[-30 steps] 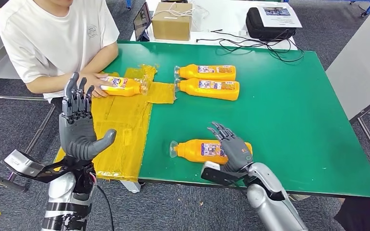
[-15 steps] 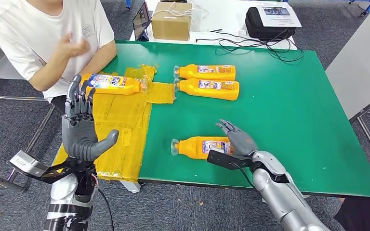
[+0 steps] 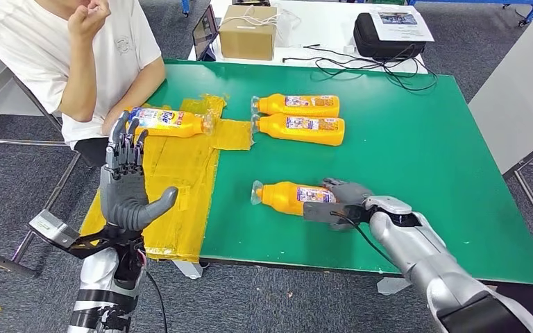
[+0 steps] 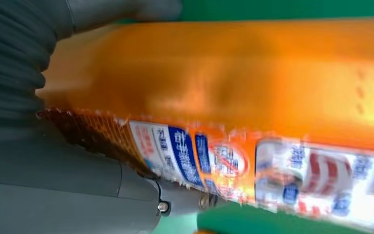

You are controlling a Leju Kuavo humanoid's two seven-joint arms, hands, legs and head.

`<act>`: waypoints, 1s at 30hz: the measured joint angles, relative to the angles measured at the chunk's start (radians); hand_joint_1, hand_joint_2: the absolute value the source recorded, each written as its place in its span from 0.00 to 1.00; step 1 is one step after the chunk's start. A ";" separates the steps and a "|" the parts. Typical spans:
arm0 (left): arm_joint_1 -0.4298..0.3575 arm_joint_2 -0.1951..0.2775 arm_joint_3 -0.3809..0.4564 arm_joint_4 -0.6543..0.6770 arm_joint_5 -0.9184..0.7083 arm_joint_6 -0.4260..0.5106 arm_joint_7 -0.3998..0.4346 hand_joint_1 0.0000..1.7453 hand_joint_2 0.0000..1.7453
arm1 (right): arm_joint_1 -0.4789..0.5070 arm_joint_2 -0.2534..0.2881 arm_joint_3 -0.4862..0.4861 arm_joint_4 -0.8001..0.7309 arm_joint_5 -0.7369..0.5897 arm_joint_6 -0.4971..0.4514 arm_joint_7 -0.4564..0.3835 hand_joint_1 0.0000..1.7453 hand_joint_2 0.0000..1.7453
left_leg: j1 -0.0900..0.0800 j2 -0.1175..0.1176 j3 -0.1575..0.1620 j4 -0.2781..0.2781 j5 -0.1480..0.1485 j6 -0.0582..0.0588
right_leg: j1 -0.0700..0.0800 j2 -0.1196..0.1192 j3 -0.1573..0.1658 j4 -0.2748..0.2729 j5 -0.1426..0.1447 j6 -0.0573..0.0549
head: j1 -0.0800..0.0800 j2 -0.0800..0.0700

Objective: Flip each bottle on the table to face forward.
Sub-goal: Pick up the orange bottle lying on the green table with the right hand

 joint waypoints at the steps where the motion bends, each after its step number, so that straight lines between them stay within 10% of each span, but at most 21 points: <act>1: -0.001 0.000 0.000 0.005 0.000 0.000 0.000 0.00 1.00 | -0.016 -0.002 0.019 0.015 0.005 0.013 0.004 1.00 1.00 | 0.000 0.000 0.000 0.000 0.000 0.000 | 0.000 0.000 0.000 0.000 0.000 0.000 | 0.000 0.000; 16: -0.002 0.001 0.000 0.031 0.019 -0.005 0.000 0.00 1.00 | -0.055 -0.024 0.118 0.074 -0.176 -0.052 -0.117 1.00 1.00 | 0.000 0.000 0.000 0.000 0.000 0.000 | 0.000 0.000 0.000 0.000 0.000 0.000 | 0.000 0.000; 30: 0.077 -0.047 -0.035 0.047 0.262 -0.008 0.171 0.00 1.00 | 0.454 0.097 -0.240 -0.495 -0.454 -0.382 -0.321 1.00 1.00 | 0.001 0.000 -0.006 -0.001 -0.002 -0.002 | 0.001 0.000 -0.006 0.000 -0.002 -0.001 | 0.000 0.000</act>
